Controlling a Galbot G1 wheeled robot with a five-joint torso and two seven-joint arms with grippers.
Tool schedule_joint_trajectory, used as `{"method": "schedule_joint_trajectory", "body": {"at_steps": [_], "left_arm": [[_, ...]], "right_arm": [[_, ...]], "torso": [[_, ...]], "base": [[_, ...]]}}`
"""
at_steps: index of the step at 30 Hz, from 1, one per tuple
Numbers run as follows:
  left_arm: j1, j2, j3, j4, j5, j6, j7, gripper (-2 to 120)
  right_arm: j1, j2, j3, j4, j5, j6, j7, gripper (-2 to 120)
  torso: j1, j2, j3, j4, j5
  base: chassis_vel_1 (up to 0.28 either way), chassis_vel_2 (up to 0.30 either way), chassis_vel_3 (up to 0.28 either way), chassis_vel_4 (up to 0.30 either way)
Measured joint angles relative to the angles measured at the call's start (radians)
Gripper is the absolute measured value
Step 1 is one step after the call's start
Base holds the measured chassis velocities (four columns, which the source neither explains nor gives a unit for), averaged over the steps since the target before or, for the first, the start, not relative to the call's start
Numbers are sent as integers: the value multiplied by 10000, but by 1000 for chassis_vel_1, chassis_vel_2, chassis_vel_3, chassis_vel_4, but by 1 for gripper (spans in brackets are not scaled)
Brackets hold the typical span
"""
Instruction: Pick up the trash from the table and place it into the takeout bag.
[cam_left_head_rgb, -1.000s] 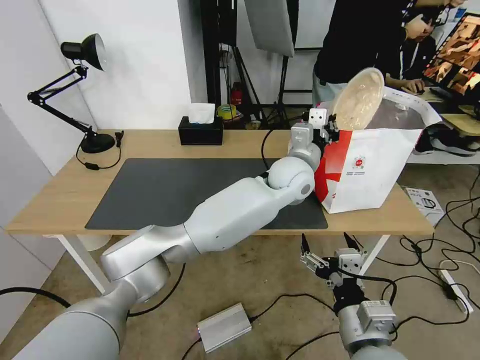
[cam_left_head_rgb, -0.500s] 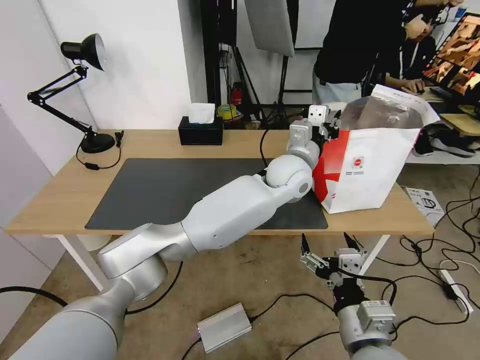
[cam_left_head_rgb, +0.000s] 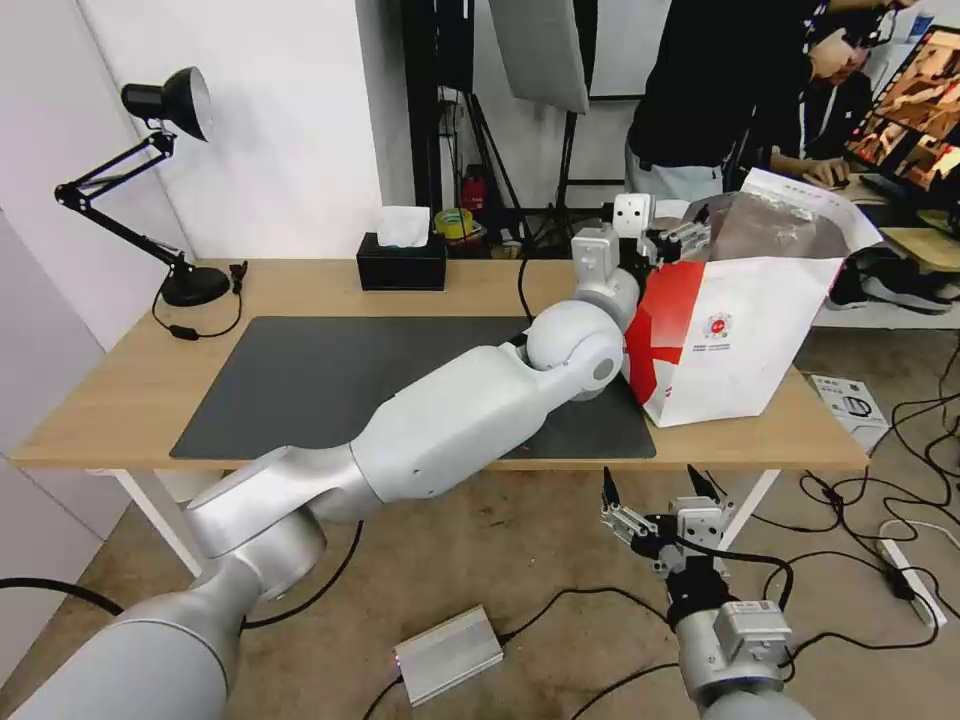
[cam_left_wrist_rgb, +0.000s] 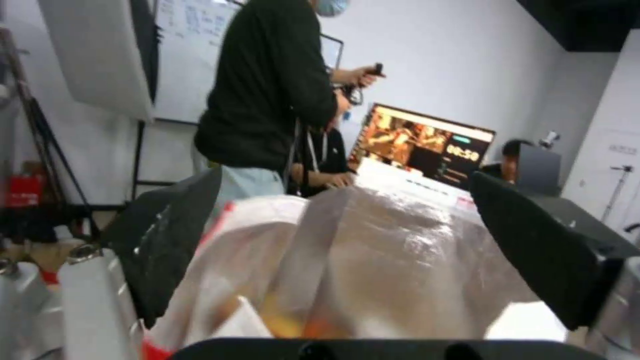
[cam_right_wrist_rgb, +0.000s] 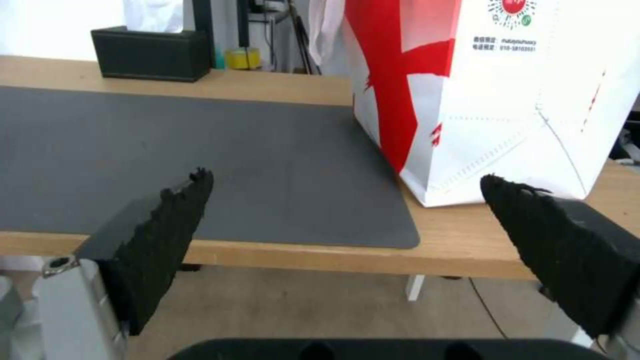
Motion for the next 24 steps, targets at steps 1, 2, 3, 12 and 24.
{"method": "schedule_joint_trajectory", "body": {"at_steps": [1,2,3,12,24], "left_arm": [[21,30,-13,-36,45,-15,-34,100],[143,184,-109,-196,415,-166,-200,100],[143,184,-109,-196,415,-166,-200,100],[1139,1205,-751,-1461,1263,-508,-527,100],[3898,2479,-2330,-3643,2616,-601,-386,100]], "right_arm": [[0,1,0,0,0,0,0,100],[0,0,0,0,0,0,0,100],[0,0,0,0,0,0,0,100],[0,0,0,0,0,0,0,100],[1,0,0,0,0,0,0,100]], "torso": [[0,0,0,0,0],[0,0,0,0,-1],[0,0,0,0,-1],[0,0,0,2,-2],[0,0,0,2,-2]], "base": [[0,0,0,0],[0,0,0,0],[0,0,0,0],[0,0,0,0],[0,0,0,0]]}}
